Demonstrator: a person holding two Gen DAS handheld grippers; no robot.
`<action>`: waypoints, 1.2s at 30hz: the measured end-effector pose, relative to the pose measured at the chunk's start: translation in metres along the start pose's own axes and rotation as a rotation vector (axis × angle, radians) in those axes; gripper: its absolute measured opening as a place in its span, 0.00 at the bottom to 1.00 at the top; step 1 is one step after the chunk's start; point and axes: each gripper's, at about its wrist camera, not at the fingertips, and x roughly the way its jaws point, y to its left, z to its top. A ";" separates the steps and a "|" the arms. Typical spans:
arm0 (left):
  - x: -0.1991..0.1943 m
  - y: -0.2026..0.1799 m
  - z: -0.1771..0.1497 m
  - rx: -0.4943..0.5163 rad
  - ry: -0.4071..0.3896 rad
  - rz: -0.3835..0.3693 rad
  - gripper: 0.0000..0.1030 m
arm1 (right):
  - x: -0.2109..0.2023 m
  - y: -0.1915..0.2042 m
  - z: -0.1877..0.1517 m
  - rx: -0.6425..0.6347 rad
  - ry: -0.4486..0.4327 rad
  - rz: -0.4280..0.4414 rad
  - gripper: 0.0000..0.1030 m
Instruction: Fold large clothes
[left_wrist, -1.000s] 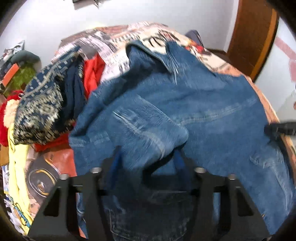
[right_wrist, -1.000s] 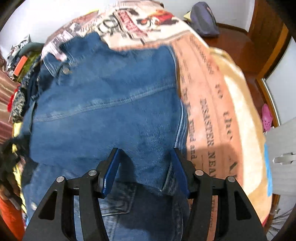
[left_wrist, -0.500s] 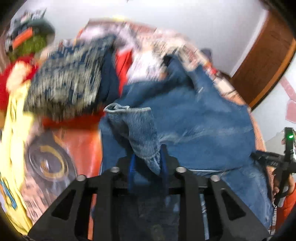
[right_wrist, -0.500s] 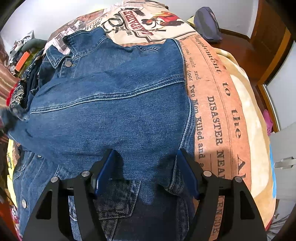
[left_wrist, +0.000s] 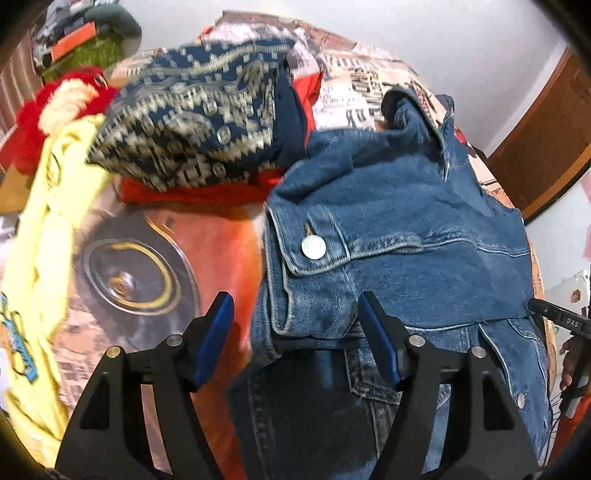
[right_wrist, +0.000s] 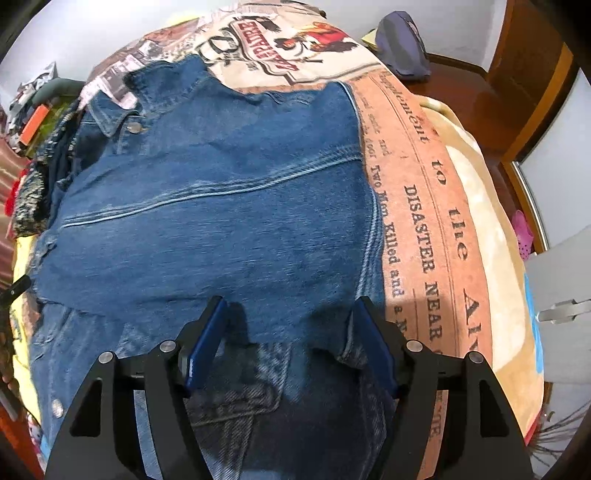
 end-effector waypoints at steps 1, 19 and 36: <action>-0.008 -0.001 0.001 0.010 -0.015 0.002 0.66 | -0.006 0.002 -0.001 -0.006 -0.008 0.005 0.65; -0.080 0.012 -0.047 0.140 -0.061 0.032 0.83 | -0.084 0.025 -0.047 -0.114 -0.171 -0.037 0.77; -0.005 0.029 -0.132 -0.131 0.269 -0.281 0.84 | -0.054 -0.027 -0.102 0.104 -0.009 0.058 0.77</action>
